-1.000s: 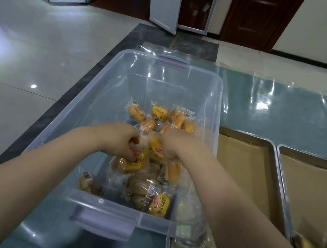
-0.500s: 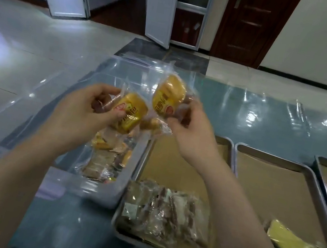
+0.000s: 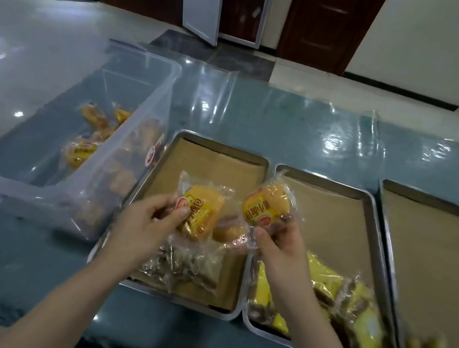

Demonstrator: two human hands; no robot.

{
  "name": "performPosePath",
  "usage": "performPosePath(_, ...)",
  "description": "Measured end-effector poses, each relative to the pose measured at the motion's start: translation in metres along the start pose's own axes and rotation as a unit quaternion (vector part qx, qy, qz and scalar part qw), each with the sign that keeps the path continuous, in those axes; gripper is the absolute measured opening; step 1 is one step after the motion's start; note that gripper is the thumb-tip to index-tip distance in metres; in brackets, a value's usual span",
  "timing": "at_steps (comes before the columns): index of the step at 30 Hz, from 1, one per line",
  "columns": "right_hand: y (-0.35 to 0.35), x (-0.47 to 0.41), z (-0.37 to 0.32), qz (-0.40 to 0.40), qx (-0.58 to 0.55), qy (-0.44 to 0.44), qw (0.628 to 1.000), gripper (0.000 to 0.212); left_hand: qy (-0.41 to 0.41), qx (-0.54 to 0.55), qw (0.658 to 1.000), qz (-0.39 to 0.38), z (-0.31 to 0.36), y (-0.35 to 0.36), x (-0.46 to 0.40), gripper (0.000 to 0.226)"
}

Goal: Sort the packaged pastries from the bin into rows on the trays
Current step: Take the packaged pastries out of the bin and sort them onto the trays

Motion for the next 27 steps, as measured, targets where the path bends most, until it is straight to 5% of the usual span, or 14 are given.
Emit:
performPosePath(16, -0.077, 0.016, 0.042, 0.098, -0.071, 0.006, 0.993, 0.031, -0.101, 0.164, 0.976, -0.101, 0.000, 0.088, -0.005, 0.034)
performPosePath(27, -0.237, 0.020, 0.064, 0.077, 0.000, -0.011, 0.997, 0.030, -0.105, 0.150, 0.973, -0.141, 0.045, 0.240, 0.032, 0.020)
Point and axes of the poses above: each hand's wrist, its own x-axis away from the middle knuckle, its own y-axis out of the palm, z = x × y, the point moved 5 cm from there along -x, towards the middle knuckle, and after that the axes turned 5 degrees about -y, right-handed, at the moved point
